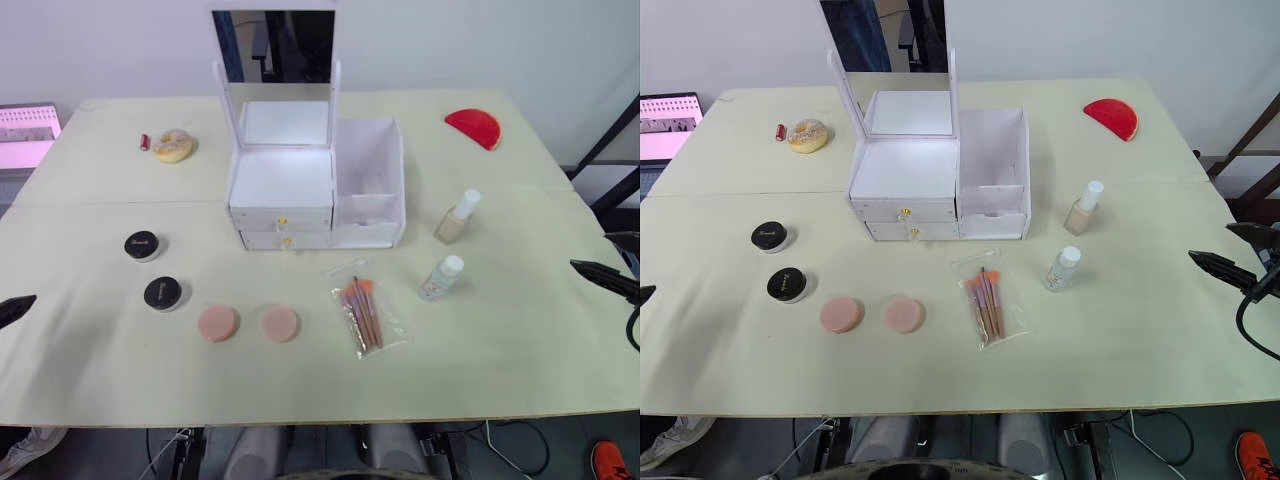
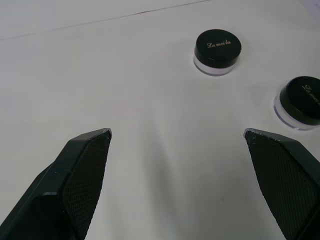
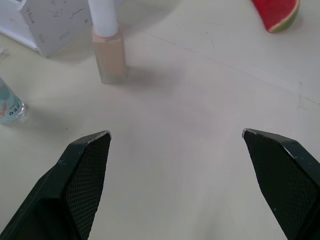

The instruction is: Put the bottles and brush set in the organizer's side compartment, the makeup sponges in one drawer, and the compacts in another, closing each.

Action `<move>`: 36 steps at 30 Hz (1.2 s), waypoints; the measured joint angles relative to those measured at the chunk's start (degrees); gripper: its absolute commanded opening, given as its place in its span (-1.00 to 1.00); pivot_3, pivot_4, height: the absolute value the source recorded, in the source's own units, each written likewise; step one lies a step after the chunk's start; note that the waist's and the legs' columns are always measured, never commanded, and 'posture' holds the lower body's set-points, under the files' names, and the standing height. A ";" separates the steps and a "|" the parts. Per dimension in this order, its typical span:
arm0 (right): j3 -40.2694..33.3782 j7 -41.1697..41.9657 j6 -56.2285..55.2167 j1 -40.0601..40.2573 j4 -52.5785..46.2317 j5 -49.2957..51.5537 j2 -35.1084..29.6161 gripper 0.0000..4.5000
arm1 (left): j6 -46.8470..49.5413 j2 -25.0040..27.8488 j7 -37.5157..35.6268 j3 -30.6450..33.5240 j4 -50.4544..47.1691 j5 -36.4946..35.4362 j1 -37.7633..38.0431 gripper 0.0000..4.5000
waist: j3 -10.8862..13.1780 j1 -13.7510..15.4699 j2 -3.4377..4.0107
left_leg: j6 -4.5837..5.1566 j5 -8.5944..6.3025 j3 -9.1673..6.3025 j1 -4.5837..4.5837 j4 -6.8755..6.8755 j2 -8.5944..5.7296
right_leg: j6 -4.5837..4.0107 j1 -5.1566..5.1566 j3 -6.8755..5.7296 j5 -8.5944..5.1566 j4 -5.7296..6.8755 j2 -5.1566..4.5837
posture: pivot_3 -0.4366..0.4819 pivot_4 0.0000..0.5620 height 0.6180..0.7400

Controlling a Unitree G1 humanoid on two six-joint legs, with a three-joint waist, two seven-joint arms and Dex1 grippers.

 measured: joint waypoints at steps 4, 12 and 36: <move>0.00 0.08 0.60 -0.64 0.00 0.02 0.00 1.00 | 0.60 0.08 0.06 -0.12 -0.01 0.91 0.16 0.99 | 0.00 -0.10 0.00 | 0.00 0.00 0.01 0.01 0.00 0.00 | 0.00 0.00 0.01 0.01 0.00 0.01 | -0.05 -0.47 0.99; 0.00 -0.12 0.94 -0.72 -0.13 0.02 0.02 1.00 | 0.65 0.05 1.25 -0.10 0.04 0.93 -0.70 0.99 | 0.00 -0.02 0.00 | 0.00 0.00 0.02 0.01 0.01 0.00 | 0.00 0.00 0.02 0.03 0.01 0.00 | -0.05 -0.47 0.99; 2.60 -13.01 15.68 0.78 -24.97 3.91 6.15 1.00 | 13.46 -4.55 2.34 -15.90 -38.53 -7.73 -4.54 0.99 | -0.02 0.03 -0.03 | 0.01 0.00 0.04 -0.04 0.47 0.05 | 0.08 0.14 0.16 0.23 0.03 0.00 | -0.05 -0.47 0.99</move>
